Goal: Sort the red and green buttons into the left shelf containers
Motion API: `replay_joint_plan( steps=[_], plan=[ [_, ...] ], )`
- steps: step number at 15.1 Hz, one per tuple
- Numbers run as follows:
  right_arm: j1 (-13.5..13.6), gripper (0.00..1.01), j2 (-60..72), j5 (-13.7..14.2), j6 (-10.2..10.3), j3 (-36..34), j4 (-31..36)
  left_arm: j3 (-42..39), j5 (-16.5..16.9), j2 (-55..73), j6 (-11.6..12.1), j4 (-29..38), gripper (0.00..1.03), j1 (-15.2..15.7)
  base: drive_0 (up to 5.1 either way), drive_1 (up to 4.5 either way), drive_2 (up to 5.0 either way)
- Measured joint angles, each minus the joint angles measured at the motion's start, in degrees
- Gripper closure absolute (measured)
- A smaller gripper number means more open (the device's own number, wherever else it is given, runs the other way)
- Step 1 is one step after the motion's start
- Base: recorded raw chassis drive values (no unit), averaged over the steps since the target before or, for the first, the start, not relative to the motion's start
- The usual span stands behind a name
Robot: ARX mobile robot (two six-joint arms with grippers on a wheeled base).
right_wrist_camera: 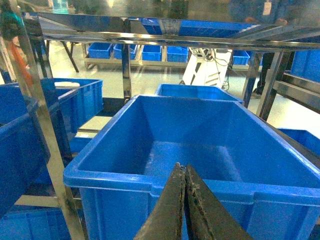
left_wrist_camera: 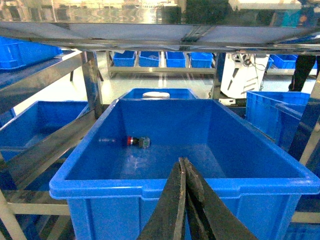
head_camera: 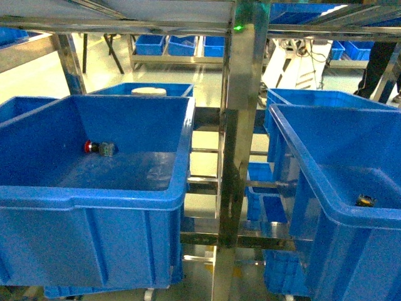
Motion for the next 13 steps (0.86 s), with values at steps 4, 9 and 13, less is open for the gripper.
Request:
replay_joint_plan(
  steps=[4, 9, 13],
  plan=[
    [0.0, 0.79, 0.0, 0.0, 0.0, 0.0, 0.0, 0.0, 0.0, 0.0, 0.0, -0.4, 0.79, 0.0, 0.0, 0.0, 0.0],
    [0.0, 0.12, 0.0, 0.0, 0.0, 0.0, 0.0, 0.0, 0.0, 0.0, 0.0, -0.4, 0.12, 0.0, 0.0, 0.0, 0.0],
    [0.0, 0.03, 0.0, 0.0, 0.0, 0.0, 0.0, 0.0, 0.0, 0.0, 0.0, -0.4, 0.05, 0.0, 0.0, 0.0, 0.0]
  ],
)
